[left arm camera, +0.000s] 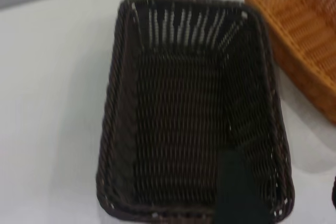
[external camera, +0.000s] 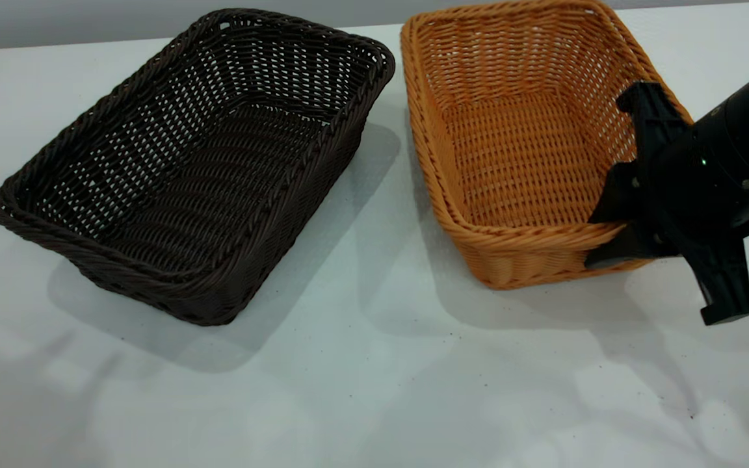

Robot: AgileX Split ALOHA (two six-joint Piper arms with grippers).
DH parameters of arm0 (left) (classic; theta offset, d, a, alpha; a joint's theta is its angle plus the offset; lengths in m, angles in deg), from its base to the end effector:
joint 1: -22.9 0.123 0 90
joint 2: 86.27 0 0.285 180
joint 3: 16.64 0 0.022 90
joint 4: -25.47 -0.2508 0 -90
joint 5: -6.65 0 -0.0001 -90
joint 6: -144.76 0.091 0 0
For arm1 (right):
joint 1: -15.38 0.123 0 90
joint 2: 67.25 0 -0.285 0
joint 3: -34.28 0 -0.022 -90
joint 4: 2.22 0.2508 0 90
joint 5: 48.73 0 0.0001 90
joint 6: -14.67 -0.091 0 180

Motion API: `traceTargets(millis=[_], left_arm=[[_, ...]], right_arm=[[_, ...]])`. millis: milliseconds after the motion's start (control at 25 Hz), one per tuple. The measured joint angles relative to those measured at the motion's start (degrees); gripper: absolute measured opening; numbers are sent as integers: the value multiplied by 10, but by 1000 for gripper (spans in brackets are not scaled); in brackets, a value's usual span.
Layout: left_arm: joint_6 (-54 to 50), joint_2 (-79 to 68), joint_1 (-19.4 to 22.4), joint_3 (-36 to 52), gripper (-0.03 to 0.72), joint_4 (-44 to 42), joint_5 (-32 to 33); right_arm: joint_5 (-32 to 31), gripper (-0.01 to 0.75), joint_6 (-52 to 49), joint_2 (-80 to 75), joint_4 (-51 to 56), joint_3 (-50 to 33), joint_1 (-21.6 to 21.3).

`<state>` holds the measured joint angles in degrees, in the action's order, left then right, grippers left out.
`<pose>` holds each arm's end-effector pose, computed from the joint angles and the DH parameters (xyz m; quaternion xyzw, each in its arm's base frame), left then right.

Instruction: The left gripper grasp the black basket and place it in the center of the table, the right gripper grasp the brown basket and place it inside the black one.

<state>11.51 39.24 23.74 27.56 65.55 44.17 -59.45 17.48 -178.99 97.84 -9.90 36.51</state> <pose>0.1511 -0.0335 0.2860 0.1794 0.8707 -0.1286 0.4396 0.2432 0.1119 0.0873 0.5831 0.7758 0.2382 0.0373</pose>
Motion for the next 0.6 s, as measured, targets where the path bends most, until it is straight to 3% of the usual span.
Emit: traceTargets(millis=[200,600], left_arm=[[-1,-39,-30,7,373,32,-37],[-1,-166,-165,7,373,30,-144]], right_arm=[[28,108,22,38,-1,-1,-28],[-2,108,203,164,-39,-1,-140]])
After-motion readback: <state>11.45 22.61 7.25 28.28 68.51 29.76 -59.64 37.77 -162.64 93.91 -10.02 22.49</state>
